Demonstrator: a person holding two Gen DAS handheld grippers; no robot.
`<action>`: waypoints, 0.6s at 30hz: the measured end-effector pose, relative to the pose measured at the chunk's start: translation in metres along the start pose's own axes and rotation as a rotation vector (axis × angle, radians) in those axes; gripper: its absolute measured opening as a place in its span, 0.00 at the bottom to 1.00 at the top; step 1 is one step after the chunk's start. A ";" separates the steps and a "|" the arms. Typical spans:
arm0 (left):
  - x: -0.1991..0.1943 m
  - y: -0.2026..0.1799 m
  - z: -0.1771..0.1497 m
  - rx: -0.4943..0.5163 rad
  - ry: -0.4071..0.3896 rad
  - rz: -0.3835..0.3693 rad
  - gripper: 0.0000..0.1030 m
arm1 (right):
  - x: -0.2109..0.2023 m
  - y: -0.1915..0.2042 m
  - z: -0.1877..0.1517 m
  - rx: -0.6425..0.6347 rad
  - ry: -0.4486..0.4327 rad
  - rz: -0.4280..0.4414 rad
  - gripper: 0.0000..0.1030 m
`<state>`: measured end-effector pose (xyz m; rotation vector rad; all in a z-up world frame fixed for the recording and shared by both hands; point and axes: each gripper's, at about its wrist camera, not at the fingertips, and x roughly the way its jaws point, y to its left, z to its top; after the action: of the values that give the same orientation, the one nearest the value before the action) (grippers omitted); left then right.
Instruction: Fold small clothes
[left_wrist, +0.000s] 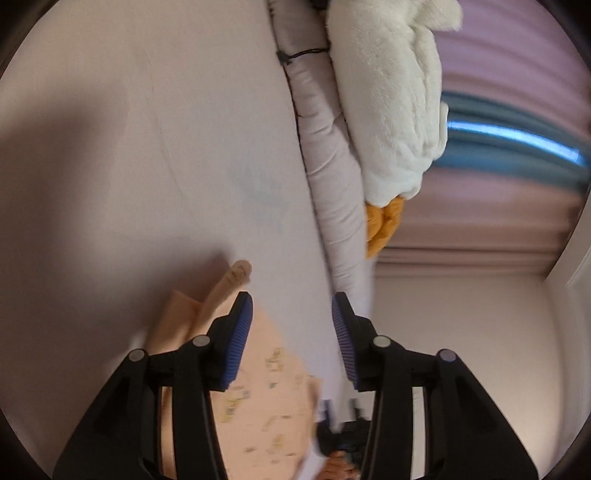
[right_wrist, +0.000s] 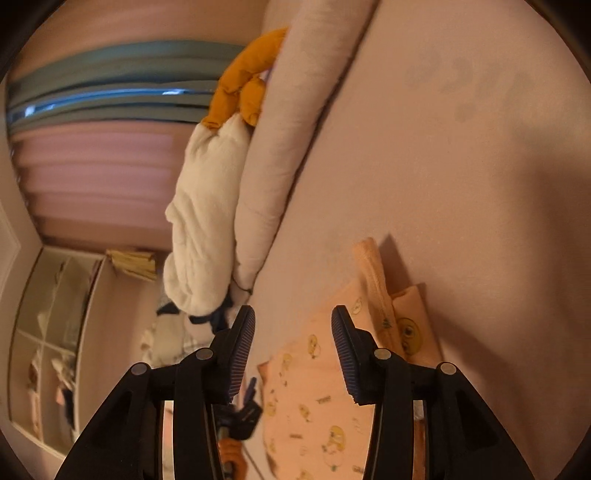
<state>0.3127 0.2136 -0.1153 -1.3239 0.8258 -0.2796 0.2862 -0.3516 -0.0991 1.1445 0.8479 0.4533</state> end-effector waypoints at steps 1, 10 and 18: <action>-0.005 -0.001 -0.002 0.028 0.003 0.019 0.42 | -0.005 0.004 -0.002 -0.030 -0.005 -0.014 0.43; -0.040 -0.004 -0.036 0.260 0.071 0.147 0.42 | -0.010 0.053 -0.047 -0.355 0.071 -0.143 0.42; -0.052 -0.008 -0.101 0.498 0.164 0.183 0.42 | 0.006 0.061 -0.108 -0.564 0.187 -0.282 0.42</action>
<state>0.2107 0.1689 -0.0903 -0.7628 0.9354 -0.4214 0.2122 -0.2594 -0.0627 0.4600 0.9485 0.5264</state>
